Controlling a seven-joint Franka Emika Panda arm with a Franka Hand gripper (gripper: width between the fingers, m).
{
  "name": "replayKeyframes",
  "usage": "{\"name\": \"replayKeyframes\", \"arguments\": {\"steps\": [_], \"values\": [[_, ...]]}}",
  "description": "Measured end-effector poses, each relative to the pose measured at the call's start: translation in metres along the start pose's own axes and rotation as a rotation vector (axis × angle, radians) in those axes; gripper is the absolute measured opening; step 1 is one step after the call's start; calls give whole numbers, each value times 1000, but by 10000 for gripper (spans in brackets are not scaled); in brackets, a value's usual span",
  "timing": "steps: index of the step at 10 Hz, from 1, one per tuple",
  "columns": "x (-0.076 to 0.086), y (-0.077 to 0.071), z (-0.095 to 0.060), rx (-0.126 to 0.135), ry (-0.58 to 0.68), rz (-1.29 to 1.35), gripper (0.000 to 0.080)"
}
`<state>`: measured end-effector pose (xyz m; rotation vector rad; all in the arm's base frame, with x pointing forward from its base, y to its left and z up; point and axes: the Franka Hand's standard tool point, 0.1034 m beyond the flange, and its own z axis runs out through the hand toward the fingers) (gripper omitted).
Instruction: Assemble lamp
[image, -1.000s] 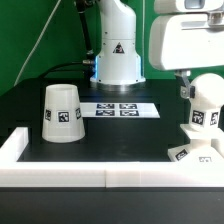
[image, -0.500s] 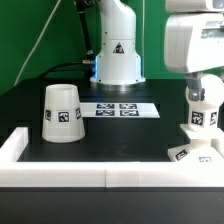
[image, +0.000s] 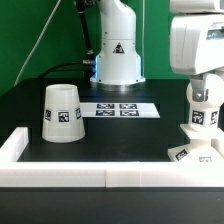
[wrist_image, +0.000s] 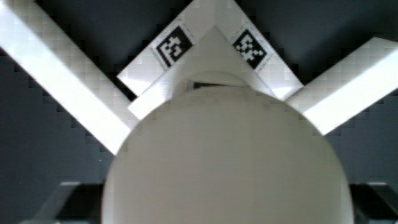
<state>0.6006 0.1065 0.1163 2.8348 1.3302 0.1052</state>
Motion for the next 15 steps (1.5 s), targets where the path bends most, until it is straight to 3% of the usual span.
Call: {"name": "replayKeyframes", "arguments": {"steps": [2, 15], "values": [[-1, 1, 0, 0, 2, 25, 577], [-7, 11, 1, 12, 61, 1204, 580]]}}
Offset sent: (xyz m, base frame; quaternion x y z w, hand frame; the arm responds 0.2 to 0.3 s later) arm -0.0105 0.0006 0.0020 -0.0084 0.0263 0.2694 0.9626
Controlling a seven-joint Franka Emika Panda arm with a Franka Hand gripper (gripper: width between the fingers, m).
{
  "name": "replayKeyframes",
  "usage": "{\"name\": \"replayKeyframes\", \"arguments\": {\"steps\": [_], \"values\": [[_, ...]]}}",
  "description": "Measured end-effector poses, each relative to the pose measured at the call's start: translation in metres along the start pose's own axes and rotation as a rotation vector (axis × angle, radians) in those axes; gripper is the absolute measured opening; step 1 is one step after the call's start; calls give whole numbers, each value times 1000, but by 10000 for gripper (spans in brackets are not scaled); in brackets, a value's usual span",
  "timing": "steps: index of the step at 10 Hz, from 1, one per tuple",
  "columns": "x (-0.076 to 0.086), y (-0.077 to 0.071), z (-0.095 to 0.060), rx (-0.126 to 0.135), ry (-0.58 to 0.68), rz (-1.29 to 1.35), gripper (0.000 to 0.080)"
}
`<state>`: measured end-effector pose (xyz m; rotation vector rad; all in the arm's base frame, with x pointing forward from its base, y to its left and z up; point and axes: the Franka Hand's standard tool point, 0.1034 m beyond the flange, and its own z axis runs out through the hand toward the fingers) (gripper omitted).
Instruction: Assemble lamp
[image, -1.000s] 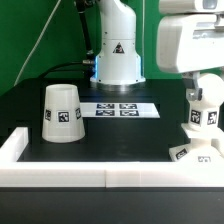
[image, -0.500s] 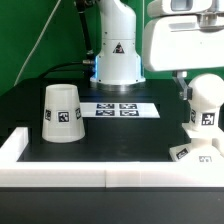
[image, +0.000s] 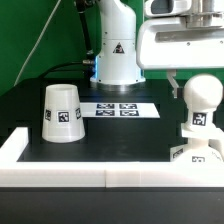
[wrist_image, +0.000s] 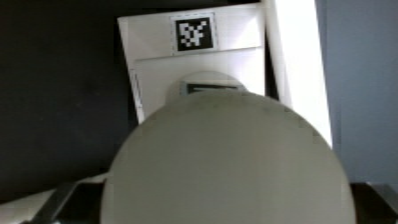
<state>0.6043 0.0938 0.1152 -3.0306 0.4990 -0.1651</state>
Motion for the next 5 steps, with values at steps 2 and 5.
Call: {"name": "replayKeyframes", "arguments": {"steps": [2, 5], "values": [[0, 4, 1, 3, -8, 211, 580], [0, 4, 1, 8, -12, 275, 638]]}}
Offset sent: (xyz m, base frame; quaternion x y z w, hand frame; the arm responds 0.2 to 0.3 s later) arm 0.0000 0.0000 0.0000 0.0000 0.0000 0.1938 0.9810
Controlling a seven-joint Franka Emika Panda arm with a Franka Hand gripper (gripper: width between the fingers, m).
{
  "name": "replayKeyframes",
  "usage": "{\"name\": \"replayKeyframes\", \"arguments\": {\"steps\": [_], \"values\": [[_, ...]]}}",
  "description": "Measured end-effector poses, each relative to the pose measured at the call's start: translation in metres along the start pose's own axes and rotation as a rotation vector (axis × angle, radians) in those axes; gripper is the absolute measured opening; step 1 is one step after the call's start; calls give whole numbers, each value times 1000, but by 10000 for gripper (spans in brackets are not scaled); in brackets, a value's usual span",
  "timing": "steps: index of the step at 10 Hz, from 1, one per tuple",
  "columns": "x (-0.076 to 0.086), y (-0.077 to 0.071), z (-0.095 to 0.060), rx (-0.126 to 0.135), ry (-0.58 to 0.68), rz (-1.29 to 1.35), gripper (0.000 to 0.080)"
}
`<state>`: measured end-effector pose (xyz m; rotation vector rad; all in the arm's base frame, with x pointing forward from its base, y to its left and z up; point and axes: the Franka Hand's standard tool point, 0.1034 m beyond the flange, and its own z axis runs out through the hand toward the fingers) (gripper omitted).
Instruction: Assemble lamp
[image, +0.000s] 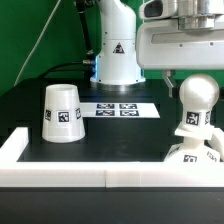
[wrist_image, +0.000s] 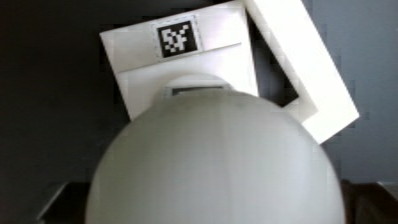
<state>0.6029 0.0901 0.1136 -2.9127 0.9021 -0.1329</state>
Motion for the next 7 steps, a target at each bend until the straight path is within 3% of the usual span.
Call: {"name": "replayKeyframes", "arguments": {"steps": [2, 7], "values": [[-1, -1, 0, 0, 0, -7, 696], [-20, 5, -20, 1, 5, -347, 699]]}}
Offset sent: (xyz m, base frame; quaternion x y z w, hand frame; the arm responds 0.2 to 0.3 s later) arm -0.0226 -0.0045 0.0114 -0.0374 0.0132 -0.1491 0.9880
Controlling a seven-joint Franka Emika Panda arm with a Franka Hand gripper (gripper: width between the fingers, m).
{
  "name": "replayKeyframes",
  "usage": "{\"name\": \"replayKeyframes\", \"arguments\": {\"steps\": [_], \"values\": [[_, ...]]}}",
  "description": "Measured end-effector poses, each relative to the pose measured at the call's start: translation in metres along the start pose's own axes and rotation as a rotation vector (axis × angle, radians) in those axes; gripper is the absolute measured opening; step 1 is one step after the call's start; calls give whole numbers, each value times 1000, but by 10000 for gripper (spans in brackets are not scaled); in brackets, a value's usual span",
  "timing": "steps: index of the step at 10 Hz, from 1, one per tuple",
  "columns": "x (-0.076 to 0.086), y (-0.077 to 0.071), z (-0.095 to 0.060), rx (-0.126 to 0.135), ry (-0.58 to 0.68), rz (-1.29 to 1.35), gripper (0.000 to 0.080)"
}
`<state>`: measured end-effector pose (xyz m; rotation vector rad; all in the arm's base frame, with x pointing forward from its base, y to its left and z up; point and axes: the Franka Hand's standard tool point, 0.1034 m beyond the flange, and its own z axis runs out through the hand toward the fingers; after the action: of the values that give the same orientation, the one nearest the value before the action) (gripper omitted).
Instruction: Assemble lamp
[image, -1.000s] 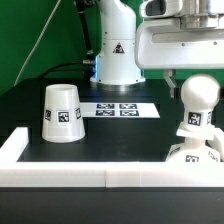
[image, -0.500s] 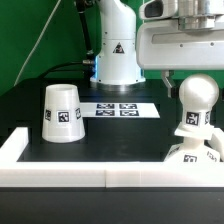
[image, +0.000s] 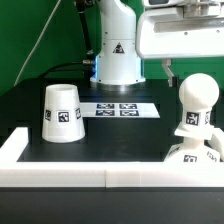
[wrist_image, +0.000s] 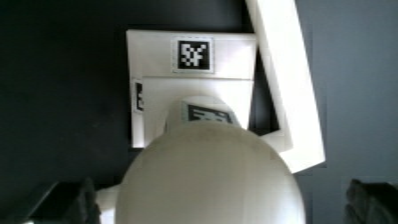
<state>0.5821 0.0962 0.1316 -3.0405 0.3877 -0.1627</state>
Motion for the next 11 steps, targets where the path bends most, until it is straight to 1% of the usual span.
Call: {"name": "replayKeyframes", "arguments": {"steps": [1, 2, 6, 7, 8, 9, 10, 11], "values": [[-9, 4, -3, -3, -7, -68, 699], [-15, 7, -4, -6, -16, -66, 699], [-15, 8, -2, -4, -16, -77, 699], [-20, 16, -1, -9, -16, -164, 699], [-24, 31, -2, -12, -18, -222, 699], [-21, 50, -5, -15, -20, -236, 699], [-15, 68, -6, -1, -22, -205, 699], [-9, 89, -6, 11, -22, -198, 699]]}}
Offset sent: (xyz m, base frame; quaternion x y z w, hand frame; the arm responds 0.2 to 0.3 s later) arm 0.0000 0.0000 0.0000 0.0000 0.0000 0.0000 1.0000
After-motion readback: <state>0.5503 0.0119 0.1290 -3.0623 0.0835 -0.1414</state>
